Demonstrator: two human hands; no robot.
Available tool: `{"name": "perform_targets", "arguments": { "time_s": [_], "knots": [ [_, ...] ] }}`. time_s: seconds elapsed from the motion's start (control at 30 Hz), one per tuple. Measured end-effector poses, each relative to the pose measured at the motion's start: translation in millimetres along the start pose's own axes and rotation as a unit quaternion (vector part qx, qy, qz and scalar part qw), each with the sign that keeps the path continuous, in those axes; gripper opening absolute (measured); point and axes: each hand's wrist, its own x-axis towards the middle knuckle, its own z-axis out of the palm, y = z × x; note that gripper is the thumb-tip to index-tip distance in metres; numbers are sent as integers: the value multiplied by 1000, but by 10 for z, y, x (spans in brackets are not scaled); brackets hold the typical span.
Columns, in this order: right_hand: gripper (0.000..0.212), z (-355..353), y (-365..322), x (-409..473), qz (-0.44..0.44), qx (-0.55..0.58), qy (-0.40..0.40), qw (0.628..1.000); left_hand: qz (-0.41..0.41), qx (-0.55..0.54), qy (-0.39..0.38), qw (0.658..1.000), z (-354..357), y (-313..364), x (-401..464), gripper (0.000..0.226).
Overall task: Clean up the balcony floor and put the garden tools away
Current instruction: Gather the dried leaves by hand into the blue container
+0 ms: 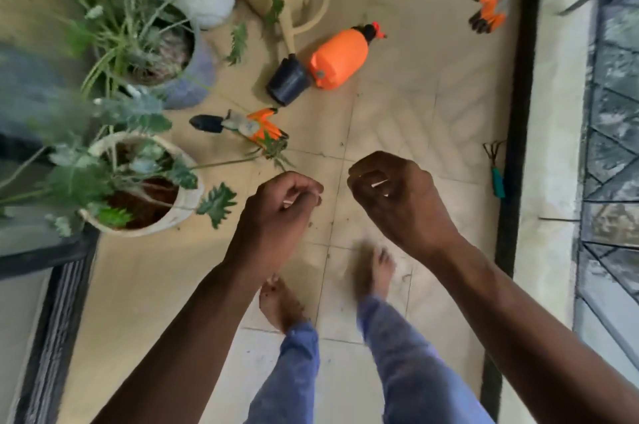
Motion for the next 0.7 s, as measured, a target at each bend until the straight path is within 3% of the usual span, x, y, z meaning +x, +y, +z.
{"name": "perform_targets", "arguments": {
  "time_s": [0.37, 0.7],
  "knots": [
    [12, -991, 597, 1788, 17, -29, -43, 998, -61, 31, -14, 998, 884, 829, 1510, 26],
    [15, -1998, 431, 3245, -15, -68, -45, 997, -43, -4, -18, 999, 1339, 1807, 2807, 30]
  ]
}}
